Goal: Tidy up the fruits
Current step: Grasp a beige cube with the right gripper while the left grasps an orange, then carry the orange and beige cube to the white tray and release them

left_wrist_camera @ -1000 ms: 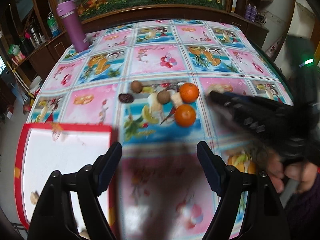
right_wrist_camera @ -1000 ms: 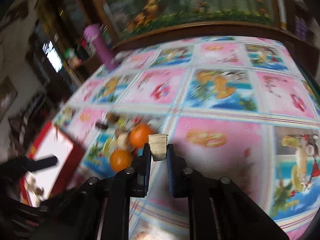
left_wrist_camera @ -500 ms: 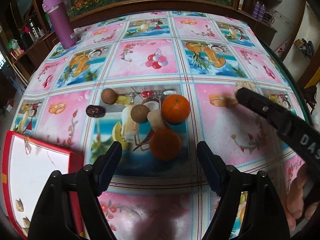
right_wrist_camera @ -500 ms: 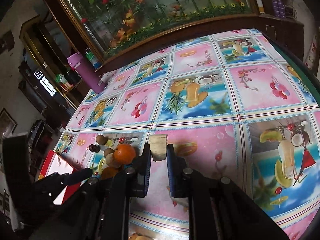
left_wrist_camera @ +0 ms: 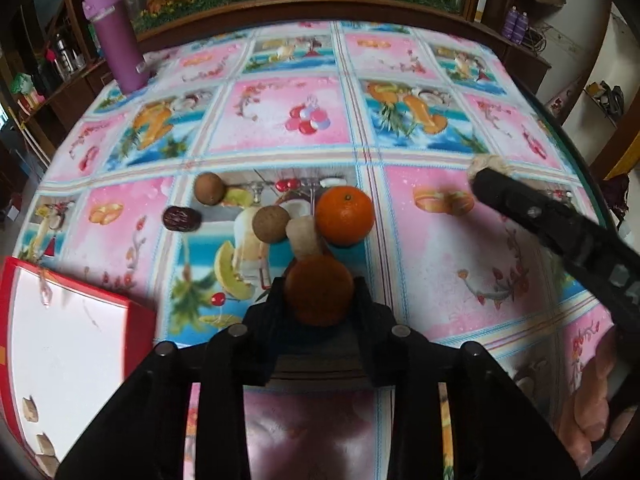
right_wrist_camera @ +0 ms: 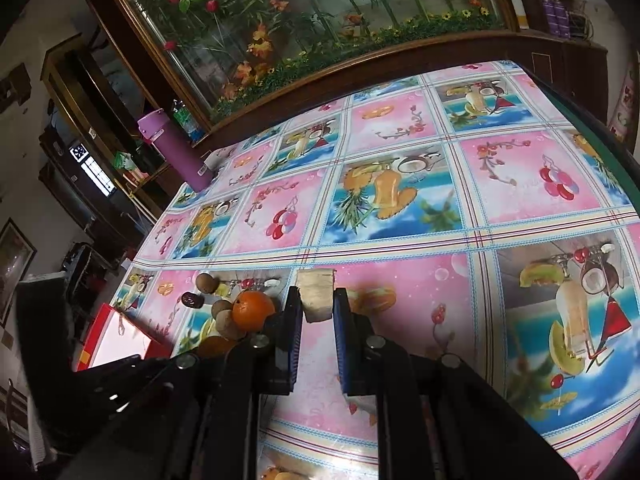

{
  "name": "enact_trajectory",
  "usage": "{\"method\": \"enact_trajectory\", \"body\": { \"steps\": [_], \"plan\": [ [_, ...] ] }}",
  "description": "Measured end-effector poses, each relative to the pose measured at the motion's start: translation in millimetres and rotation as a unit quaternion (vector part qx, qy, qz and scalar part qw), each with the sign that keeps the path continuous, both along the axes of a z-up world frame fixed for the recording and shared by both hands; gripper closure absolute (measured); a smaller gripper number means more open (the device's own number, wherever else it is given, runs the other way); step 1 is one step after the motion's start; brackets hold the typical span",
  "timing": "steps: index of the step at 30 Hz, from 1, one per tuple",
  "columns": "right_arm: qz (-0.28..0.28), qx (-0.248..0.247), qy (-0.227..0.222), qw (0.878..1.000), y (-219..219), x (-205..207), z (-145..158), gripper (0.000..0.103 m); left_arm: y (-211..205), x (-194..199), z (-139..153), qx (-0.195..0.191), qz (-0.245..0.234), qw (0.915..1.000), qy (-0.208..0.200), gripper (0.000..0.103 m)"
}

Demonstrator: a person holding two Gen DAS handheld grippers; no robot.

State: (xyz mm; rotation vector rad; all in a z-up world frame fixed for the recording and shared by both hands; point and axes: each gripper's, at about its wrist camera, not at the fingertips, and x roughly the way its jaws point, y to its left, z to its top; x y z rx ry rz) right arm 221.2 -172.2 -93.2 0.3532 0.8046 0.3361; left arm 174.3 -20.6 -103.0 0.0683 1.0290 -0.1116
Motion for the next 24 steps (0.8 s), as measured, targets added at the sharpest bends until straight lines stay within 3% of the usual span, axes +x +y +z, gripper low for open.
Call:
{"method": "enact_trajectory", "body": {
  "steps": [9, 12, 19, 24],
  "plan": [
    [0.011, 0.011, -0.042, 0.999, 7.0, -19.5, 13.8, 0.090, 25.4, -67.3, 60.7, 0.001, -0.002, 0.9979, -0.064, 0.069],
    [0.031, 0.058, -0.044, 0.997, 18.0, -35.4, 17.7, 0.090, 56.3, -102.2, 78.7, 0.002, 0.017, 0.9959, -0.089, 0.069],
    [0.154, 0.112, -0.035, 0.981, 114.2, -100.5, 28.0, 0.090, 139.6, -158.5, 85.0, 0.027, 0.085, 0.9902, -0.108, 0.069],
    [0.219, 0.050, -0.061, 0.973, 186.2, -138.7, 43.5, 0.090, 192.0, -183.2, 73.6, 0.029, 0.132, 0.9854, -0.104, 0.069]
  ]
}}
